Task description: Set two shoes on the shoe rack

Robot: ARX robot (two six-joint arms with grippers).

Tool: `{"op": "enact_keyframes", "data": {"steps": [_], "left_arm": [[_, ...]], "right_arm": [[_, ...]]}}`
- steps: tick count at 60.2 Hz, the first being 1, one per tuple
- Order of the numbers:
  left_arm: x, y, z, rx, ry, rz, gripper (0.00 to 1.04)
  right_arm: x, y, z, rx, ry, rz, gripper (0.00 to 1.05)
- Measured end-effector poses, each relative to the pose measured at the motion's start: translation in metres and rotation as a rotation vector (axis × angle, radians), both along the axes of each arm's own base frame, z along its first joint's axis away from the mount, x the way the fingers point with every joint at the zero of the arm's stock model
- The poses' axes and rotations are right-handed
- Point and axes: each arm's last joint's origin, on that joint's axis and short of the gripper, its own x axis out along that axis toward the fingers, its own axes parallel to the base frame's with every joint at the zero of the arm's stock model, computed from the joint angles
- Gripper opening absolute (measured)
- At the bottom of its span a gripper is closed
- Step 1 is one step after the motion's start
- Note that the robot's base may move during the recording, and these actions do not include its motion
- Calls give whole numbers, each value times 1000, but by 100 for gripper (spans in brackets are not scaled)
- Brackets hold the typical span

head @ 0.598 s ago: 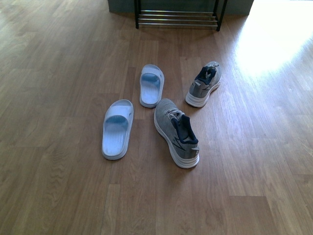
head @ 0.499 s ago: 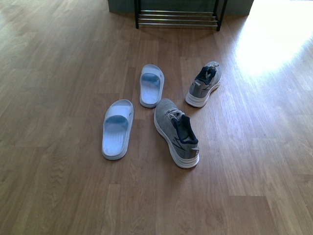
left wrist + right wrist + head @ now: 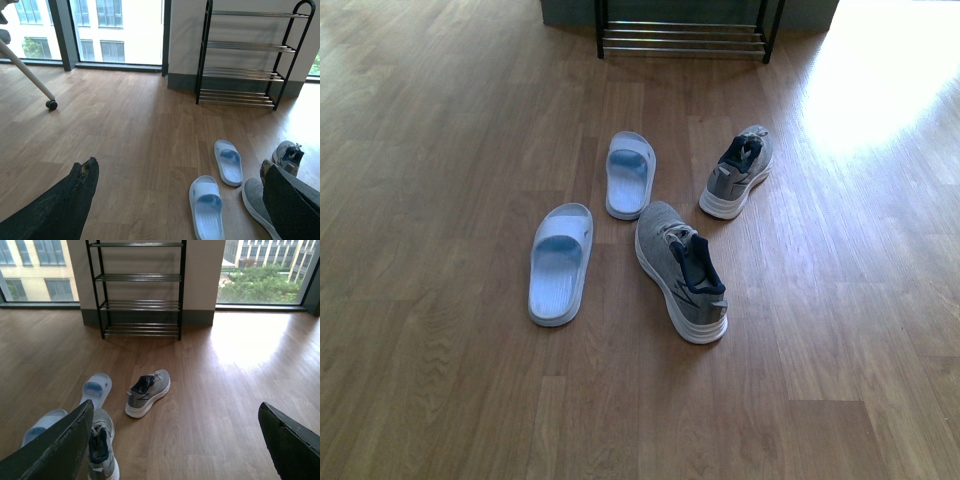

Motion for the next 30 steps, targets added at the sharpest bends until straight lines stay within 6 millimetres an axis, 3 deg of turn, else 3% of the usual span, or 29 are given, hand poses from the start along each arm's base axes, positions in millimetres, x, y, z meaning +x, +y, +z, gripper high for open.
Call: {"op": "enact_keyframes", "data": {"steps": [30], "left_arm": [[0,0,0,0,0,0,95]], "right_arm": [[0,0,0,0,0,0,96]]}}
